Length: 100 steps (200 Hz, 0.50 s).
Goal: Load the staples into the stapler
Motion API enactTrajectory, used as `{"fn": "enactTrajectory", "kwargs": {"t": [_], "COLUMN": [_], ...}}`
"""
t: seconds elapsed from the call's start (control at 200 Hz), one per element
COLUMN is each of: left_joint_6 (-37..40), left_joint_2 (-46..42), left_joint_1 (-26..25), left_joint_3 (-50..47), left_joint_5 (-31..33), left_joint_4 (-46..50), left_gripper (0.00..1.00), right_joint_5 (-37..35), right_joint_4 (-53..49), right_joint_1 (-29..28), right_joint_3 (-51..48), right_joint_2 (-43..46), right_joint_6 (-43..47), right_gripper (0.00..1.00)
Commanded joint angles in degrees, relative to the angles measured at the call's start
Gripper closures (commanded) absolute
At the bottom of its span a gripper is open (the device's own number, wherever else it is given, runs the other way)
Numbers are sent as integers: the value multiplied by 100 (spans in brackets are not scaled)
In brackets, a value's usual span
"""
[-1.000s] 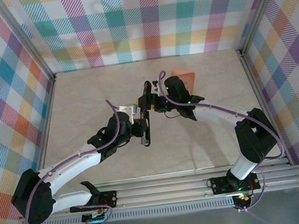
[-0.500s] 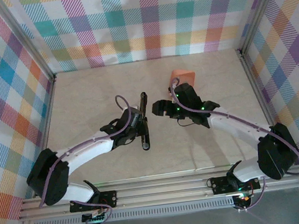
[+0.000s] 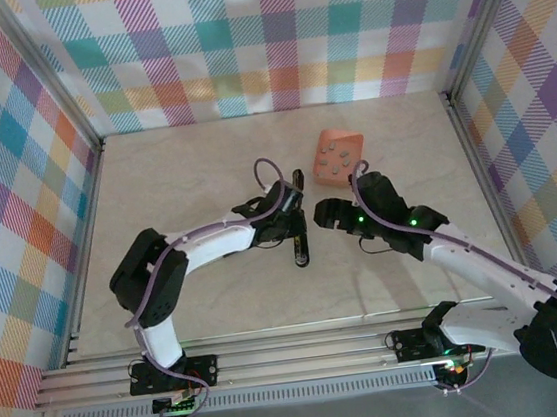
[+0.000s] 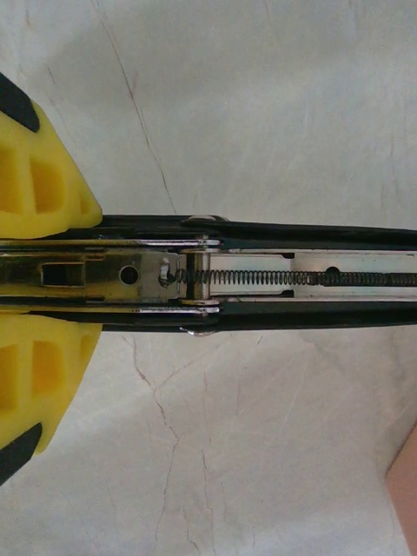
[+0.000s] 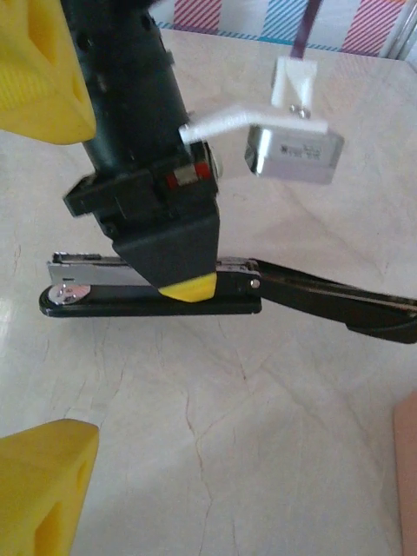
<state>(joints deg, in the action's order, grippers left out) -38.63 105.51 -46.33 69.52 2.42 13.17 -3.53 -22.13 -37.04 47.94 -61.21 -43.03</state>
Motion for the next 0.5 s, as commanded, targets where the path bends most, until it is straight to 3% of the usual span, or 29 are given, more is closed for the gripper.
{"fn": "enactTrajectory", "kwargs": {"t": [0.0,0.42,0.495], "left_joint_6": [-142,-600,-602], "left_joint_2": [223,772,802], "left_joint_1": [-196,-377,-380], "left_joint_3": [501,1103,1134], "left_joint_5": [91,453,454], "left_joint_4": [223,1167,1271], "left_gripper": [100,96,91], "right_joint_5": [-181,-249,-233], "right_joint_4": [-272,-347,-337], "right_joint_1": [30,114,119], "right_joint_3": [-161,-549,-580], "right_joint_2": [298,798,815], "right_joint_6": [-11,-2,-11], "right_gripper": [17,16,16]}}
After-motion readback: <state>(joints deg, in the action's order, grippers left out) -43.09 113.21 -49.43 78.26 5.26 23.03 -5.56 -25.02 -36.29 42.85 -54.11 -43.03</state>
